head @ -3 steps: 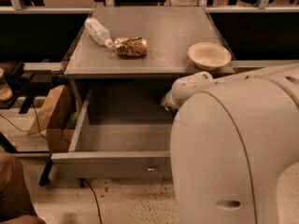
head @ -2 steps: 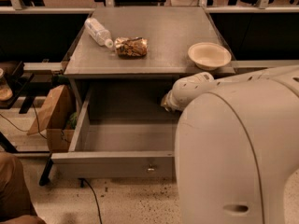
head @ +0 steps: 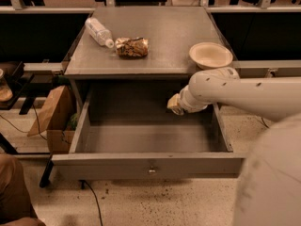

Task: Pick pepsi can from top drawer and place on counter

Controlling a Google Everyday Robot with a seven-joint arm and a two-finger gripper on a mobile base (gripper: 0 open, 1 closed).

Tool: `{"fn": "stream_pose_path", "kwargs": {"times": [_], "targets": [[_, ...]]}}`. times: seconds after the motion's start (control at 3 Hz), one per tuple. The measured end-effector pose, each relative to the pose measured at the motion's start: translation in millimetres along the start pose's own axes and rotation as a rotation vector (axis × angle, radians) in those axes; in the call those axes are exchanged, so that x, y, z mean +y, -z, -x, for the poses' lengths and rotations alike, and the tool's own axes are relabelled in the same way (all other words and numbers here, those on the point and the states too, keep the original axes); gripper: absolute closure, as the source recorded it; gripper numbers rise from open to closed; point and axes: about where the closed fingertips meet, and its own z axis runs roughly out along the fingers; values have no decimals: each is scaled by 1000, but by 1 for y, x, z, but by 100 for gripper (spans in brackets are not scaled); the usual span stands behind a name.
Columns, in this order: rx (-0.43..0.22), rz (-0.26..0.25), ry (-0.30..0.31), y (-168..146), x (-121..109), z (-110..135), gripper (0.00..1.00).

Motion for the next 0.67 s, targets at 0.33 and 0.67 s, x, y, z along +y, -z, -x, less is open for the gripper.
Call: {"fn": "stream_pose_path", "kwargs": {"times": [0.33,0.67], "targets": [[37,-9,38,57,-18,-9,100],[80,-53,38,110,-40,-19,100]]}}
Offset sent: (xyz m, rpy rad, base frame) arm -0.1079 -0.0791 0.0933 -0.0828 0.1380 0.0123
